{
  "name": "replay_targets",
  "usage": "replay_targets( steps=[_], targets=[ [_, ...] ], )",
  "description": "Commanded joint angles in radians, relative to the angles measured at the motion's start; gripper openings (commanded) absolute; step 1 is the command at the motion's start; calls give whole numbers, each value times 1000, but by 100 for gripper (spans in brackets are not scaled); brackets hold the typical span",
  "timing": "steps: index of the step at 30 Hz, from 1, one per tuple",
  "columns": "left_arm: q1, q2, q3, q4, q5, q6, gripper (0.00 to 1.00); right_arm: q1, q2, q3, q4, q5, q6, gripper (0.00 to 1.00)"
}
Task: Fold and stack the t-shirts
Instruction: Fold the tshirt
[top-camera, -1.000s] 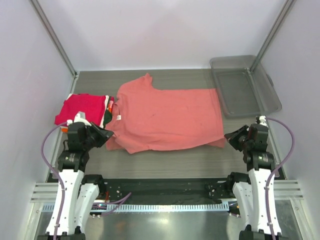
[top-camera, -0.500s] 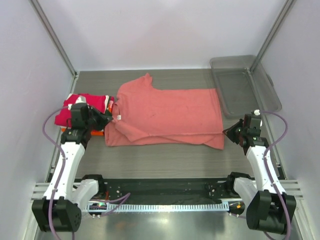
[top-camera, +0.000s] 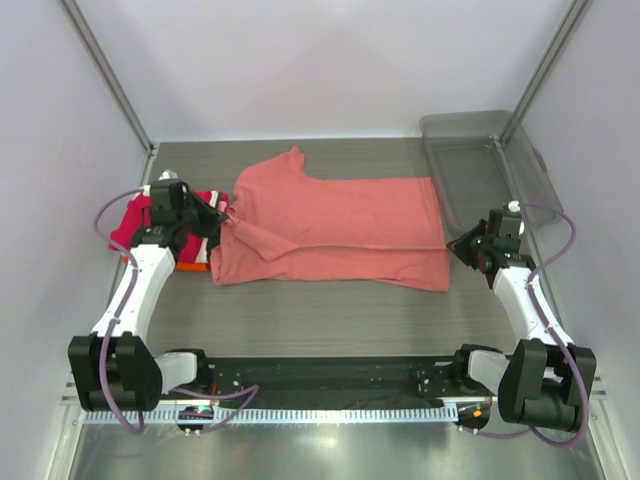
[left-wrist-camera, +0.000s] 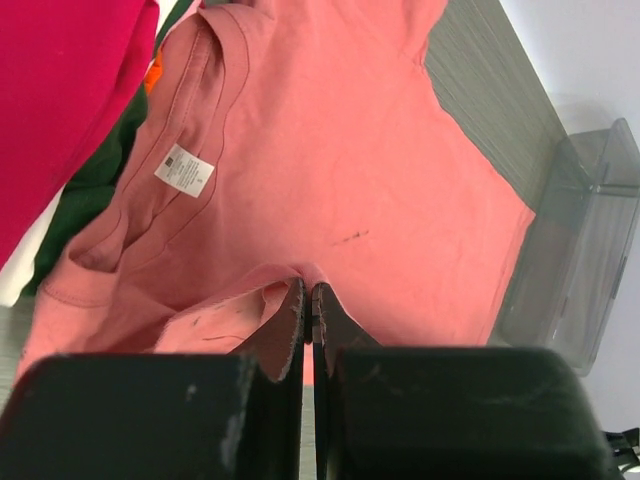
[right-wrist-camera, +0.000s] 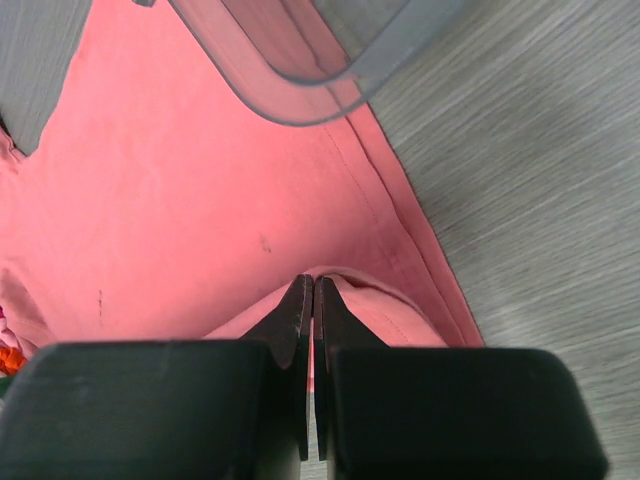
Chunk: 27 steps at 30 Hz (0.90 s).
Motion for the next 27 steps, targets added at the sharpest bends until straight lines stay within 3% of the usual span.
replay_targets(
  steps=[1,14,18,19,20,22,23,27],
  targets=[
    [4,32,57,81,-23,1,0,7,18,59,62,31,-16,1],
    [-79,250,201,60,-85,35,0,53,98,82,93,67,-7,4],
    [-100,336,260,60,-99,32,0,64,119,96,93,74,-15,22],
    [-102,361,287,63,-98,29,0,67,116,95,94,78,-16,30],
    [-102,400,301,66,-86,27,0,73,110,91,94,83,-10,46],
    [-103,445,350,72,-78,24,0,78,70,64,94,100,1,58],
    [-105,486,370,81,-32,32,9,78,49,52,93,101,16,62],
    [-112,513,406,81,-39,49,50,81,-71,-19,82,118,48,62]
  ],
)
